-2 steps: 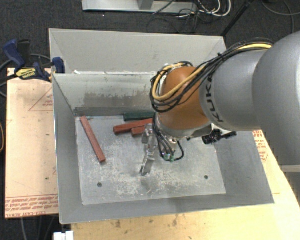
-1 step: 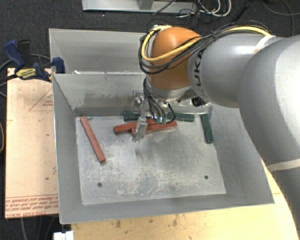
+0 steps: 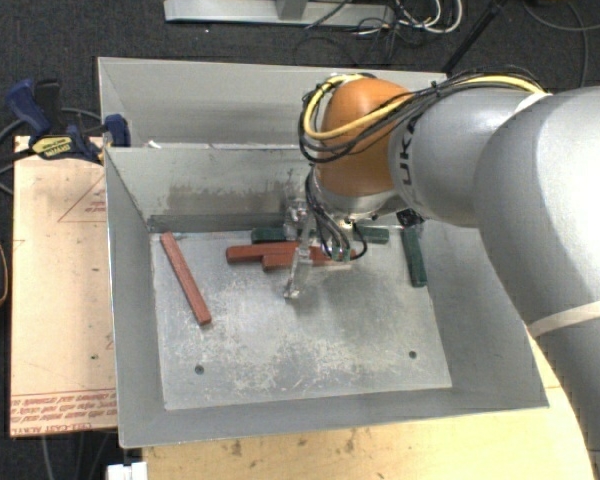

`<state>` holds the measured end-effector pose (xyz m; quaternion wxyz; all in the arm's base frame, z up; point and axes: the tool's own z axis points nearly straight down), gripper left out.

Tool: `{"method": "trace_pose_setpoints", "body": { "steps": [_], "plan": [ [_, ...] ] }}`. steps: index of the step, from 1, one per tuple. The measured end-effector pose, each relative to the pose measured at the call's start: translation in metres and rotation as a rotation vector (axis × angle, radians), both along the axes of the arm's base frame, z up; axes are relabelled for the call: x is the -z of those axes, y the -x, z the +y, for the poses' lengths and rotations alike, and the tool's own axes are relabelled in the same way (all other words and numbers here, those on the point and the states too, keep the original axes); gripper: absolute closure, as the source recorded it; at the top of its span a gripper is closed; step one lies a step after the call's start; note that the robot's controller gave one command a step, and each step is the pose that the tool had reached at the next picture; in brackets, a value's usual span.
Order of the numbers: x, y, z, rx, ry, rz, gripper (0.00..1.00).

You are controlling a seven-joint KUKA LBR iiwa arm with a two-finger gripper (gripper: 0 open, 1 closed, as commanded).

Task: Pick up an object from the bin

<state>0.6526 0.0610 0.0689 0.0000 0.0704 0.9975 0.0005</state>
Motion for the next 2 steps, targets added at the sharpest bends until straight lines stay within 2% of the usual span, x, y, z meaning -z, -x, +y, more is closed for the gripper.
{"method": "trace_pose_setpoints", "body": {
  "steps": [1, 2],
  "plan": [
    [-0.007, -0.003, 0.002, -0.001, -0.001, -0.012, 1.0],
    [-0.138, 0.065, -0.031, -0.005, 0.001, -0.008, 1.0]
  ]
}}
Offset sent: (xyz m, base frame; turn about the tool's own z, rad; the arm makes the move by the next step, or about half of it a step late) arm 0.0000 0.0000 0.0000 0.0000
